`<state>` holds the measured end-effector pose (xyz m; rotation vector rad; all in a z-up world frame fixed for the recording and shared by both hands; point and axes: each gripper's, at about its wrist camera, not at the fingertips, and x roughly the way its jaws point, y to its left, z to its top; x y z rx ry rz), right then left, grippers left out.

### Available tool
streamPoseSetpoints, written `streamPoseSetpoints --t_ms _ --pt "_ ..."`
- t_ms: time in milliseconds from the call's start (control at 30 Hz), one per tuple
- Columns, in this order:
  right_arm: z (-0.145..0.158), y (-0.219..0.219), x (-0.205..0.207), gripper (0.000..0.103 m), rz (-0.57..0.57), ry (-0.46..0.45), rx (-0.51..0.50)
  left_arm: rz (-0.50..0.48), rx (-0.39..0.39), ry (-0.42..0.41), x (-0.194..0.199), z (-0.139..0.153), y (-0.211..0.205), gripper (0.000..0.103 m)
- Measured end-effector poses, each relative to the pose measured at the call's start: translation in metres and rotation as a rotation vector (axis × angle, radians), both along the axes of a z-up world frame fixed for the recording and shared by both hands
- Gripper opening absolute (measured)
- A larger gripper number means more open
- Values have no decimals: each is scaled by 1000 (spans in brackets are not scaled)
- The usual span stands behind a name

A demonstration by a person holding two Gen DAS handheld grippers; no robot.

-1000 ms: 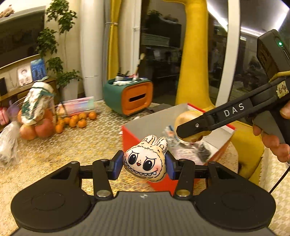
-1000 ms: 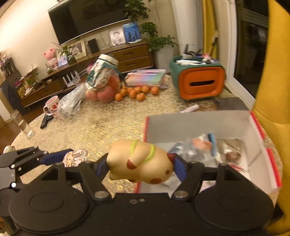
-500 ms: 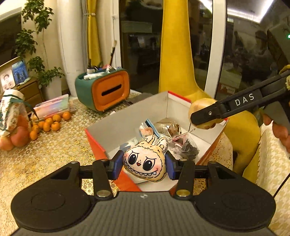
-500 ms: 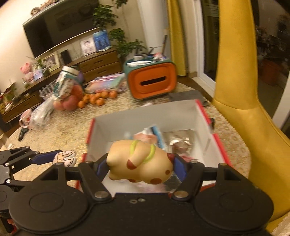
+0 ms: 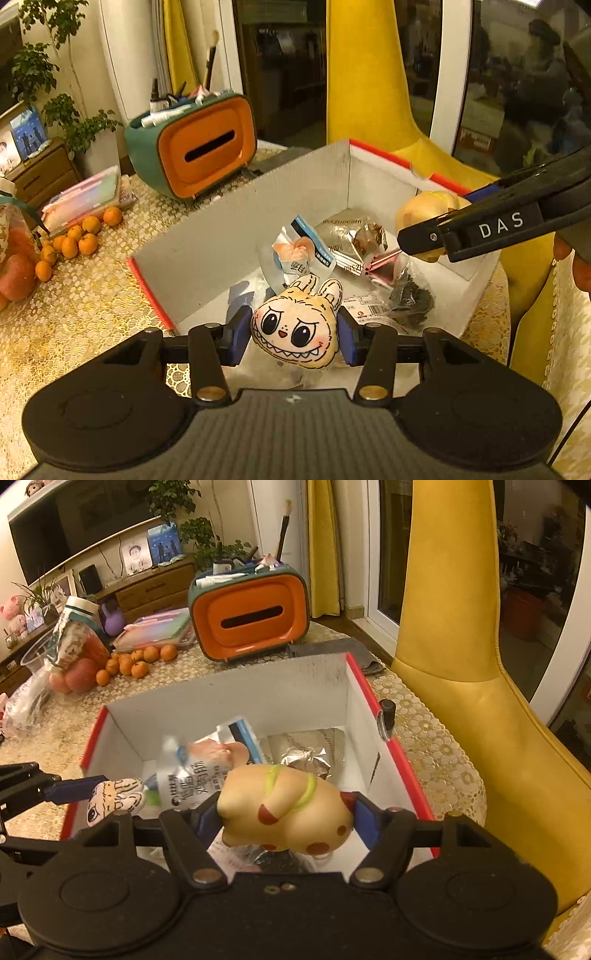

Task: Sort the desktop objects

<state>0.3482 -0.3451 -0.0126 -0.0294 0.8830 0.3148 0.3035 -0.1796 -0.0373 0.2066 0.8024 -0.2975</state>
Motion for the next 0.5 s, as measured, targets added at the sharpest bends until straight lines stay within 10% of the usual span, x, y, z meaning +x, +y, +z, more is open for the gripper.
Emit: streamPoseSetpoints --t_ms 500 --pt "-26 10 21 71 6 5 -49 -2 65 98 25 -22 -16 47"
